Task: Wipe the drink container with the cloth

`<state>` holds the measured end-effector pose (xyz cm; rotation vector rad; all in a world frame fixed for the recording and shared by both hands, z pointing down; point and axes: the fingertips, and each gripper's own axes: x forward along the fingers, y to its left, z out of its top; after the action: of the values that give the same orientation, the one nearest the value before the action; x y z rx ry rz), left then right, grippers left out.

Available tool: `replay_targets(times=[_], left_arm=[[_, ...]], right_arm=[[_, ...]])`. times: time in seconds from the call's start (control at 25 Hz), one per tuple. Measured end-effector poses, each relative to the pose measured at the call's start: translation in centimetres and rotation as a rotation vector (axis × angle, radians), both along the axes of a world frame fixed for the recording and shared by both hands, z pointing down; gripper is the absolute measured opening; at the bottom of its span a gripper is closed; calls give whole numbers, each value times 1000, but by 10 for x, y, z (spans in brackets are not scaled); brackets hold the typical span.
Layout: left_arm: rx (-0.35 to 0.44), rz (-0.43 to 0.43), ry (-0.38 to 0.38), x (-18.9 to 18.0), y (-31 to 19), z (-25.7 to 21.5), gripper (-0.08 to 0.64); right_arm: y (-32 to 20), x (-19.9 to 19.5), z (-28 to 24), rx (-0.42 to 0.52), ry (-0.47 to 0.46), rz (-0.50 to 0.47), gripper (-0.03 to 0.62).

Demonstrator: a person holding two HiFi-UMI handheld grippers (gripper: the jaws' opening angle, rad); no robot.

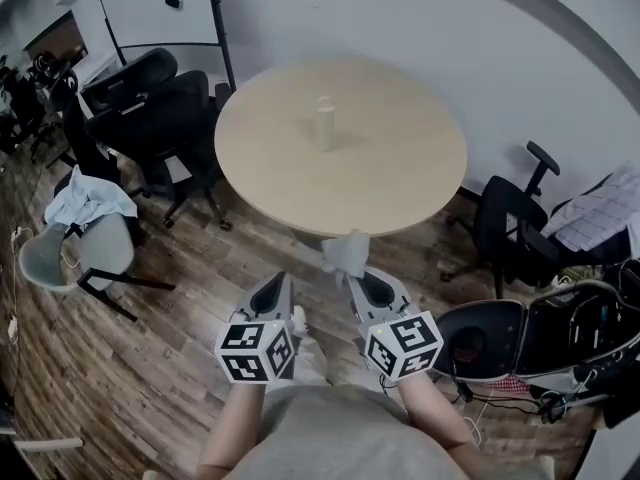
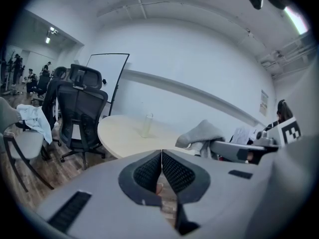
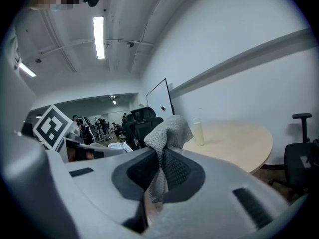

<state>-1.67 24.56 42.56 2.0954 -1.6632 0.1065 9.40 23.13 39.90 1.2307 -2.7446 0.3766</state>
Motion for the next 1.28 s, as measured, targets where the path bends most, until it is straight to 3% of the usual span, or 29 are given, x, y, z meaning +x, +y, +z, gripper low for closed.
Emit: replay_targets(times=[0.76,1.28], left_arm=[[-18,75,12,-61,-171,2,3],[-35,154,30,-81,-256,16,3]], right_arm=[[-164,-46,-5,-25,31,106,9],[-248,-58,9,-36,50,201,9]])
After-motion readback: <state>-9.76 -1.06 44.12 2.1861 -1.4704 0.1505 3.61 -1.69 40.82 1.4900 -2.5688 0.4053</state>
